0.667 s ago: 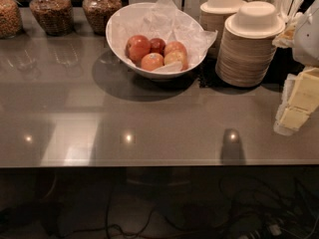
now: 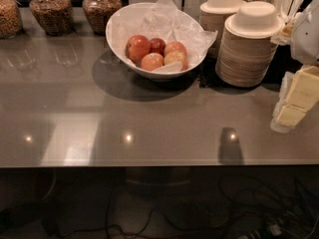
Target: Pick apple from white bowl
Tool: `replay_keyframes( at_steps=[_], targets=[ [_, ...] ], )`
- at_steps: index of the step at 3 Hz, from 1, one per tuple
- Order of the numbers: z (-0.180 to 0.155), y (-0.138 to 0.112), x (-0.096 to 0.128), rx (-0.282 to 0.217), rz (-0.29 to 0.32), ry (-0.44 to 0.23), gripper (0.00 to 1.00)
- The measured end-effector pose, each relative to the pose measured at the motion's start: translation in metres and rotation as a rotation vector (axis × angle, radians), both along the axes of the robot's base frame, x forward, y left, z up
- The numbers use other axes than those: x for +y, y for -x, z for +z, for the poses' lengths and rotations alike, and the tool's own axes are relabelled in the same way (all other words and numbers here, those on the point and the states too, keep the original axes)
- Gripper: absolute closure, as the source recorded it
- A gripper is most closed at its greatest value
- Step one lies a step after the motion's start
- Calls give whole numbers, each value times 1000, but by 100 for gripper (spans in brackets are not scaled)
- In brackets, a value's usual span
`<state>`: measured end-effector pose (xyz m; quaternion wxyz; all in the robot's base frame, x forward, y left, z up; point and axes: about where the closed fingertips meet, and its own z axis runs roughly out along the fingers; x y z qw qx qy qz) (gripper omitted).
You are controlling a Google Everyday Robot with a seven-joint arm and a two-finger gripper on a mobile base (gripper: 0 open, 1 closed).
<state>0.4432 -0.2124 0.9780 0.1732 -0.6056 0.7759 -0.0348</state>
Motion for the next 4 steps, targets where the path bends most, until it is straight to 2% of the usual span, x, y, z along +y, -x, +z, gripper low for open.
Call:
replay_keyframes(
  at_steps=[1,2,3,4],
  targets=[
    [-3,-28,29,-62,38,-104,0],
    [4,-74,74,-171,79,-223,0],
    [14,-113,116,-282,115,-301,0],
    [21,-119,118,-317,108,-310,0]
  ],
)
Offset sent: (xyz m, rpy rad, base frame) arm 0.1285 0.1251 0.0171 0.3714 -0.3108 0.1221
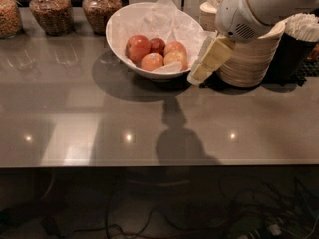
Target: Pick apple from white bowl
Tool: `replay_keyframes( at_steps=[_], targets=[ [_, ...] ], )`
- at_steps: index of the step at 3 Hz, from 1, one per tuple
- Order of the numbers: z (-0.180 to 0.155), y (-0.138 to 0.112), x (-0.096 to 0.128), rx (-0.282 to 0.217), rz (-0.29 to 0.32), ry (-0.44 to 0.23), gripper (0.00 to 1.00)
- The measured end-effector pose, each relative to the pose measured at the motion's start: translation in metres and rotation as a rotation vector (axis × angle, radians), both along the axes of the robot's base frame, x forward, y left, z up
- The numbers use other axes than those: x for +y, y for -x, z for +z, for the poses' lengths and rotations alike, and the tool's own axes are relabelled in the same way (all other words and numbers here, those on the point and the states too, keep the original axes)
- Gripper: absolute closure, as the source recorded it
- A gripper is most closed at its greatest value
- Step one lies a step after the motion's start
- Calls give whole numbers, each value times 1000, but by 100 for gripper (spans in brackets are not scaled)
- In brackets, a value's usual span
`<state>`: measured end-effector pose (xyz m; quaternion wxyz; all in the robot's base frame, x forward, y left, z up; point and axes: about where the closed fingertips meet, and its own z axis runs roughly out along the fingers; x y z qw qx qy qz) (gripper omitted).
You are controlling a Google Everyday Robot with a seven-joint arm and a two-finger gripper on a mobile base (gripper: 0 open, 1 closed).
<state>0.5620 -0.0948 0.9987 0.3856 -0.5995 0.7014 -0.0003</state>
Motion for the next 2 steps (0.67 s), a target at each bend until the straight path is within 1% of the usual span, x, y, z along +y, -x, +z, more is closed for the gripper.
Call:
replay_keyframes(
  at_steps=[1,2],
  targets=[
    [0,0,0,0,0,0,0],
    [0,-2,2,-26,3,-8,0]
  ],
)
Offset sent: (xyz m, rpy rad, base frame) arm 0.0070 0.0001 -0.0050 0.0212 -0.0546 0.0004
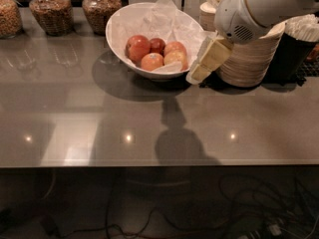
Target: Pick apple from white bowl
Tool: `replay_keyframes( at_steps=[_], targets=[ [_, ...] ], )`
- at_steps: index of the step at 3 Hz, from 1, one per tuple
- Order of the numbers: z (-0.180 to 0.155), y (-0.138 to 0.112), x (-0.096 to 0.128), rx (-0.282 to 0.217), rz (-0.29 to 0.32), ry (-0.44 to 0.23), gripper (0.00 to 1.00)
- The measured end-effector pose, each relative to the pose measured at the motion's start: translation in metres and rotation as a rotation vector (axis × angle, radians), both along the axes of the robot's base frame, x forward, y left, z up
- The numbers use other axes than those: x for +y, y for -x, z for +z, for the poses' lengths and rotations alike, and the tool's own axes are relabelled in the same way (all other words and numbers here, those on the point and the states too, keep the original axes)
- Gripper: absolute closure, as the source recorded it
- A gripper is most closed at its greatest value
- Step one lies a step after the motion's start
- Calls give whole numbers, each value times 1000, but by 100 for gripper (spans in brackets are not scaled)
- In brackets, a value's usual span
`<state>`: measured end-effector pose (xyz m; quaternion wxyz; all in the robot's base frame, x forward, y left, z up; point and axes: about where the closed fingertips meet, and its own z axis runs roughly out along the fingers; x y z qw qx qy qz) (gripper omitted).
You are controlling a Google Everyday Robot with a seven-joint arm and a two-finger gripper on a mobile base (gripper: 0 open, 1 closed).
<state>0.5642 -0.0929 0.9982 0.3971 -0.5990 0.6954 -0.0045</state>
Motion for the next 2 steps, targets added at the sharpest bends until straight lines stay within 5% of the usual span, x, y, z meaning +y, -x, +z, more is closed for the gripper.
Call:
replay_keyframes(
  at_steps=[2],
  targets=[
    [-6,-66,49,-159,139,-67,0]
  ],
)
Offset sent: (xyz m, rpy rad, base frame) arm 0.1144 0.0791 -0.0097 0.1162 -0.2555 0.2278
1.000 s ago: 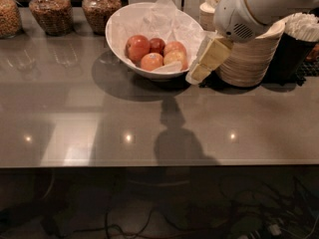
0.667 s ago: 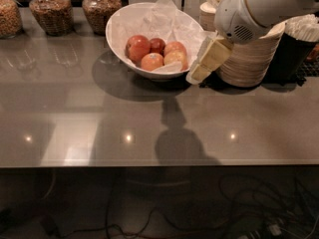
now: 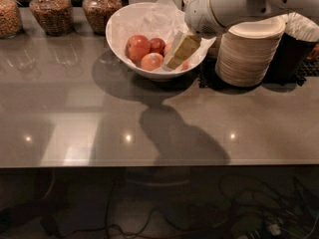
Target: Pick apple from white bowl
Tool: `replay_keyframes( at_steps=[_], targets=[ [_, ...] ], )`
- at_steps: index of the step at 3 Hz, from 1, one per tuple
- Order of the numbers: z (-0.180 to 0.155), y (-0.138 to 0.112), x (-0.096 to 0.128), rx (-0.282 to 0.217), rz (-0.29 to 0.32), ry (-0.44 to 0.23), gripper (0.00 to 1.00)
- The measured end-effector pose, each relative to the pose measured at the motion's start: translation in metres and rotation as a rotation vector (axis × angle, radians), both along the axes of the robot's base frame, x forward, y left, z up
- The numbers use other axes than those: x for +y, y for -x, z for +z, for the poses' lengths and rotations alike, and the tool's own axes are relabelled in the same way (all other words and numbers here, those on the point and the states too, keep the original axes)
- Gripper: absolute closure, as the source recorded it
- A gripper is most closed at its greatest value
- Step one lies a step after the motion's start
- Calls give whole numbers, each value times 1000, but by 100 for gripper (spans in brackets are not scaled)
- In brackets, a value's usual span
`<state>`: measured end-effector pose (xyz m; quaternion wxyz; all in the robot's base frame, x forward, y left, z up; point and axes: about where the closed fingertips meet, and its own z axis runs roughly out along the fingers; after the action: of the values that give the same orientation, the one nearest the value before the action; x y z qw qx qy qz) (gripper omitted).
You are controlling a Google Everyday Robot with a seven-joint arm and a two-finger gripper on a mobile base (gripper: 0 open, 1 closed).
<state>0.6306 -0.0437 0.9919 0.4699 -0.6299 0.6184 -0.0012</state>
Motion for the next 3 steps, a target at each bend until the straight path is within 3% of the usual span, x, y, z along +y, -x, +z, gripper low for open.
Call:
replay_keyframes(
  at_steps=[1,3],
  targets=[
    [-3,-35,28,-52,60,-38,0],
    [-15,-83,64,-94,103,-72,0]
  ],
)
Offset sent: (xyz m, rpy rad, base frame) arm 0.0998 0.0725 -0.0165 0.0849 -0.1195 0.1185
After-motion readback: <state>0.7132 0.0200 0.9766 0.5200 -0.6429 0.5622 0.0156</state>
